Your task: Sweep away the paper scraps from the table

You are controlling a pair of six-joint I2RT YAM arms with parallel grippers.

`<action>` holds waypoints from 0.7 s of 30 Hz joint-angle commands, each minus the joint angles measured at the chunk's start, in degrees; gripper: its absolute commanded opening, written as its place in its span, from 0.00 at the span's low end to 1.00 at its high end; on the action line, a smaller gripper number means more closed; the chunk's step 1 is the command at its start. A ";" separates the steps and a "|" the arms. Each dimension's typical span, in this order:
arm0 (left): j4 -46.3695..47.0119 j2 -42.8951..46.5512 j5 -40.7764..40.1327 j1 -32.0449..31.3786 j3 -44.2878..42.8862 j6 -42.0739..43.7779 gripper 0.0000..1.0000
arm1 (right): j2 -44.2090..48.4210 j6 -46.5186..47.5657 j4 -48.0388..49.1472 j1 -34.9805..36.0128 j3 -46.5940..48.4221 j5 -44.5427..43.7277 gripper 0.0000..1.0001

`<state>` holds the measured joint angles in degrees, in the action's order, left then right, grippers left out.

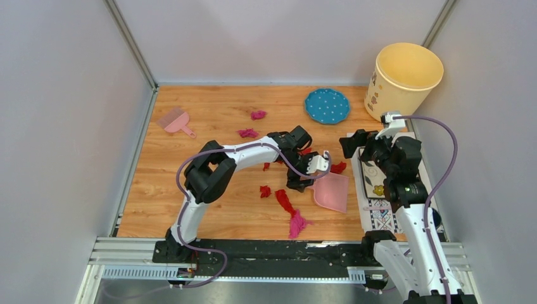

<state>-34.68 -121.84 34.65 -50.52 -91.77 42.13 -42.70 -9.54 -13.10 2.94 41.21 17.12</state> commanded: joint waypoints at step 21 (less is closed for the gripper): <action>-5.58 14.78 -6.69 -0.98 0.88 -10.13 0.00 | 1.47 -0.74 -1.93 0.14 7.30 -2.18 0.96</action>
<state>-37.47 -116.16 29.71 -51.29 -89.62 36.82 -42.74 -9.26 -14.66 2.94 44.27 16.45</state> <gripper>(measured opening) 0.368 0.960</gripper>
